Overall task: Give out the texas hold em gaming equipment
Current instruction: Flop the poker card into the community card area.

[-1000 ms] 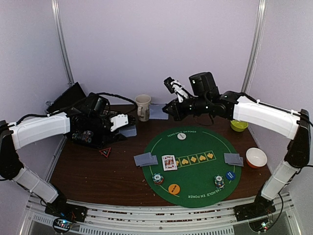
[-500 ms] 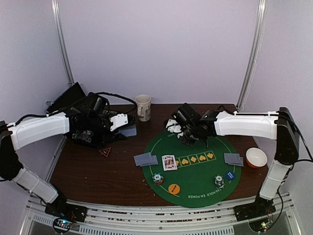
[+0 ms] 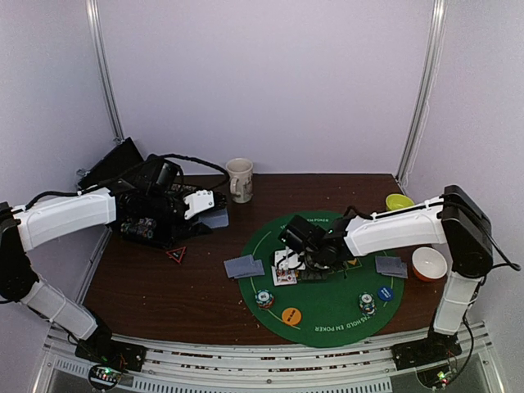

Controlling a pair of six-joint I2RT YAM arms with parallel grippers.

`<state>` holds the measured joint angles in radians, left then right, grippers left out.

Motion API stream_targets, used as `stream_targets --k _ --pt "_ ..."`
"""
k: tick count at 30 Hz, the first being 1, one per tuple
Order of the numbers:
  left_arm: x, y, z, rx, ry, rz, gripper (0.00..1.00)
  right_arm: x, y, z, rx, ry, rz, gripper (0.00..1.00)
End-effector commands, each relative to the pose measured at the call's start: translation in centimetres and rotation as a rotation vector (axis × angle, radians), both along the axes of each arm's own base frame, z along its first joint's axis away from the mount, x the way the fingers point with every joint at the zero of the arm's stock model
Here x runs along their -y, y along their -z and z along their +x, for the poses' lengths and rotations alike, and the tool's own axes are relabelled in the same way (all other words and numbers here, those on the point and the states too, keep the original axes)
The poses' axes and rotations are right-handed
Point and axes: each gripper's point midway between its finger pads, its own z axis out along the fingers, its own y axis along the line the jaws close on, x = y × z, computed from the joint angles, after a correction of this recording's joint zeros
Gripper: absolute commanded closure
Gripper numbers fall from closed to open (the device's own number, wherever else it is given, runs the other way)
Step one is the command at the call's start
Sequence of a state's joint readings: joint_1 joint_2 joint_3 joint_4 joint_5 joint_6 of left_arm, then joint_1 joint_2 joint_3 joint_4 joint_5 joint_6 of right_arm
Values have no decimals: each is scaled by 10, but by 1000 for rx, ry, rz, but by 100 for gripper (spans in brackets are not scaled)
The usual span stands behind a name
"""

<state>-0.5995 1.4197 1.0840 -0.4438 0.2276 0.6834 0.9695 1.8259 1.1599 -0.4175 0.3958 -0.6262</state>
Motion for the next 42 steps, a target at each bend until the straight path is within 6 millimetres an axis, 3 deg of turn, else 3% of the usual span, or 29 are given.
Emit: stream_targets --k 1,20,42 --pt "4 -13 0 44 17 -33 49 1 24 -20 -115 -37 -21 100" --pt "3 -14 1 50 13 -29 49 1 41 -27 -177 -33 -45 100" --pt "2 -10 1 46 11 -22 49 -3 40 -49 -235 -80 -13 100"
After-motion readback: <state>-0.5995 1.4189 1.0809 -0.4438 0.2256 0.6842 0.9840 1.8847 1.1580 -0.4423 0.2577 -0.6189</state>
